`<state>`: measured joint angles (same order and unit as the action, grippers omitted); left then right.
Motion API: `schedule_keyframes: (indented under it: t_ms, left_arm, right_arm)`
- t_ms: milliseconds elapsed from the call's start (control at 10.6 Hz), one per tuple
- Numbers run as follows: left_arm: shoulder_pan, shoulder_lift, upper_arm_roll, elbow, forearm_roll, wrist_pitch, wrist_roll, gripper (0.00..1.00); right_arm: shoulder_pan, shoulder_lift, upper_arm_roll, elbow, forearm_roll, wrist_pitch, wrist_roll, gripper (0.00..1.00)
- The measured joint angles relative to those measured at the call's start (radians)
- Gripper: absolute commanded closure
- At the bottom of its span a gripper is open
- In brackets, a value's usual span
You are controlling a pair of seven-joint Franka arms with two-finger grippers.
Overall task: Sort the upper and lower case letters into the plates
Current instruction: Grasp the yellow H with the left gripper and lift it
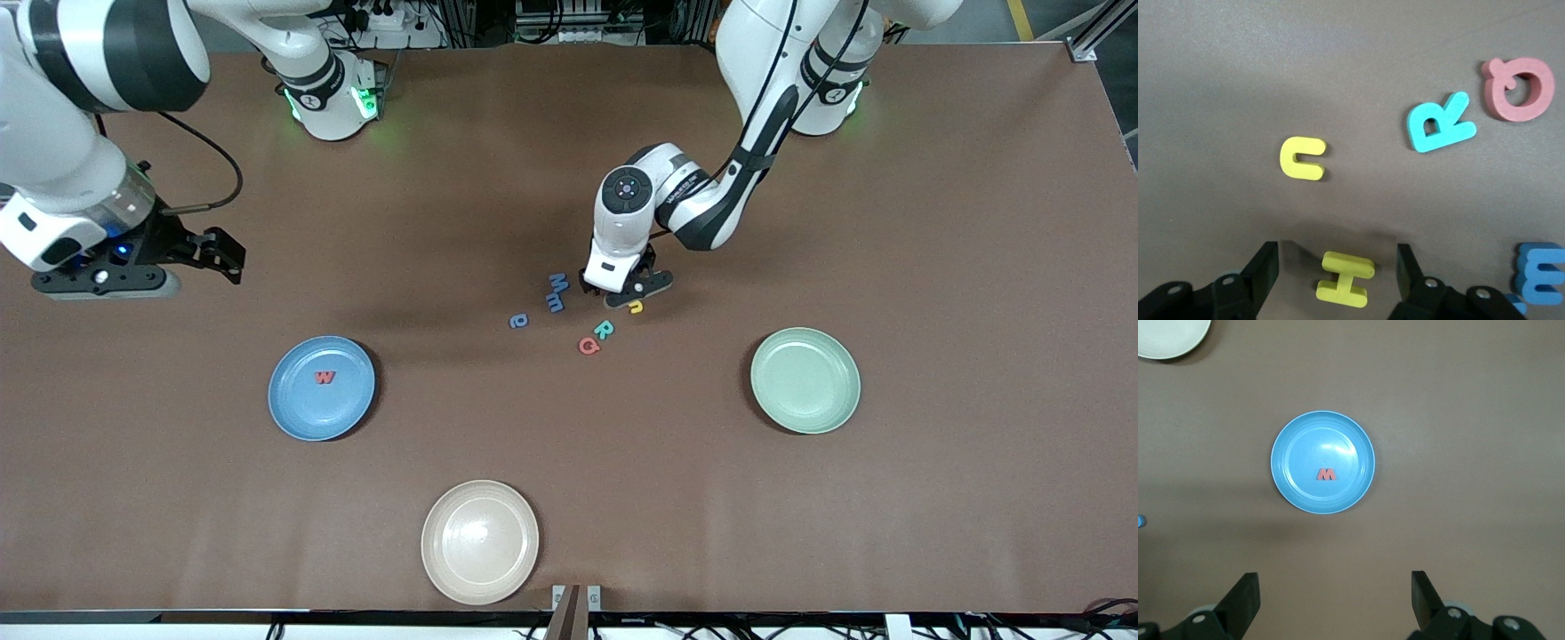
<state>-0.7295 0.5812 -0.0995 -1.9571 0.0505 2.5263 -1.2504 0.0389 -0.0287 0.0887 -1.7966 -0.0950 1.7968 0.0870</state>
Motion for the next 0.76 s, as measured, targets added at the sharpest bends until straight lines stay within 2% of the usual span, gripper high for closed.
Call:
schedule_keyframes:
  t_ms: [95, 378, 568, 662, 757]
  left_arm:
    - [0.000, 0.001, 0.000, 0.002, 0.000, 0.000, 0.000, 0.30]
    - [-0.006, 0.004, -0.003, 0.003, 0.000, 0.000, 0.000, 0.32]
    - [-0.010, 0.005, -0.005, 0.005, 0.000, 0.000, -0.005, 0.43]
    - [-0.014, 0.006, -0.005, 0.005, 0.000, 0.000, -0.006, 0.52]
    - [-0.017, 0.006, -0.005, 0.005, 0.000, 0.000, -0.007, 0.53]
  right_arm:
    - [0.000, 0.000, 0.000, 0.024, 0.027, -0.023, 0.000, 0.00]
    - [-0.005, 0.000, -0.008, 0.118, 0.080, -0.117, -0.001, 0.00]
    - [-0.007, 0.000, -0.010, 0.177, 0.082, -0.177, -0.001, 0.00]
    - [-0.010, 0.000, -0.010, 0.198, 0.083, -0.196, -0.001, 0.00]
    - [-0.011, 0.000, -0.010, 0.211, 0.085, -0.204, -0.001, 0.00]
